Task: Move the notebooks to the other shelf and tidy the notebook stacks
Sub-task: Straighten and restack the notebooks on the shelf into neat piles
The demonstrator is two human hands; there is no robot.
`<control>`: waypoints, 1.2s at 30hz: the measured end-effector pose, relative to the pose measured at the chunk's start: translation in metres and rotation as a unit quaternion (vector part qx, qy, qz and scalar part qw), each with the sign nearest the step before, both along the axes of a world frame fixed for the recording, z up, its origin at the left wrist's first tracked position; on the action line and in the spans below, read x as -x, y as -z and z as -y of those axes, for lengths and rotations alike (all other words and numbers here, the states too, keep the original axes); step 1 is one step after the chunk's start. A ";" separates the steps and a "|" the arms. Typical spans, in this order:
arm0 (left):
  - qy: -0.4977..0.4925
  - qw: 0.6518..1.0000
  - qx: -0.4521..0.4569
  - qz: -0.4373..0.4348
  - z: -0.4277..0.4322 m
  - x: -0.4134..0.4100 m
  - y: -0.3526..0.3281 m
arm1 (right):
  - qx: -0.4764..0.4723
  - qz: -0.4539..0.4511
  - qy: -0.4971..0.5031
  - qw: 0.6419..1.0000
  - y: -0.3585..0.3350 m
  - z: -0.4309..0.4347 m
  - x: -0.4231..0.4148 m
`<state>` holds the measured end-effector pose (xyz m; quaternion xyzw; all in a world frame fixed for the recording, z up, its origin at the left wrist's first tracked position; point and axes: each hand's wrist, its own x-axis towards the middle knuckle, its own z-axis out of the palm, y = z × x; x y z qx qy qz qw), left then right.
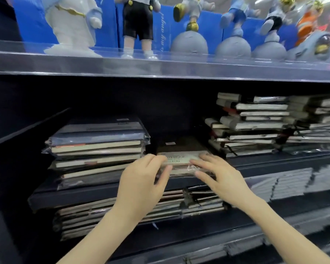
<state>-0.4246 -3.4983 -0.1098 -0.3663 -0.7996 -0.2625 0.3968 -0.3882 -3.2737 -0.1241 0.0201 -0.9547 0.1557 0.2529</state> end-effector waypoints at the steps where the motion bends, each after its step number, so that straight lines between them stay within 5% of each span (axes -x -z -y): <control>1: -0.001 1.000 0.020 0.024 -0.009 0.000 0.003 | -0.005 -0.015 0.004 1.000 0.000 -0.004 0.002; 10: -0.091 0.976 0.055 0.189 -0.074 0.031 -0.007 | -0.061 -0.025 -0.049 0.997 -0.014 -0.032 0.041; 13: -0.128 0.974 0.040 0.182 -0.090 0.025 -0.020 | -0.040 -0.241 -0.066 0.967 -0.031 -0.052 0.016; 16: -0.094 0.985 -0.016 0.146 -0.115 0.017 -0.036 | -0.056 -0.393 0.023 0.918 -0.060 -0.111 0.000; 20: -0.068 0.987 -0.039 0.139 -0.158 0.011 -0.053 | -0.120 -0.354 0.151 0.915 -0.096 -0.194 0.016; 24: -0.050 0.985 -0.070 0.149 -0.193 0.011 -0.067 | -0.139 -0.234 0.107 0.956 -0.115 -0.223 0.043; 28: -0.011 0.969 -0.153 0.192 -0.216 0.007 -0.079 | -0.094 -0.315 0.051 0.943 -0.116 -0.226 0.049; 30: 0.034 0.935 -0.222 0.276 -0.224 0.005 -0.084 | -0.085 -0.401 0.005 0.912 -0.113 -0.225 0.040; 33: 0.161 0.789 -0.340 0.486 -0.231 0.001 -0.095 | -0.067 -0.467 -0.087 0.877 -0.099 -0.214 0.018; 36: 0.262 0.692 -0.388 0.549 -0.228 -0.002 -0.102 | -0.064 -0.472 -0.133 0.869 -0.083 -0.203 0.000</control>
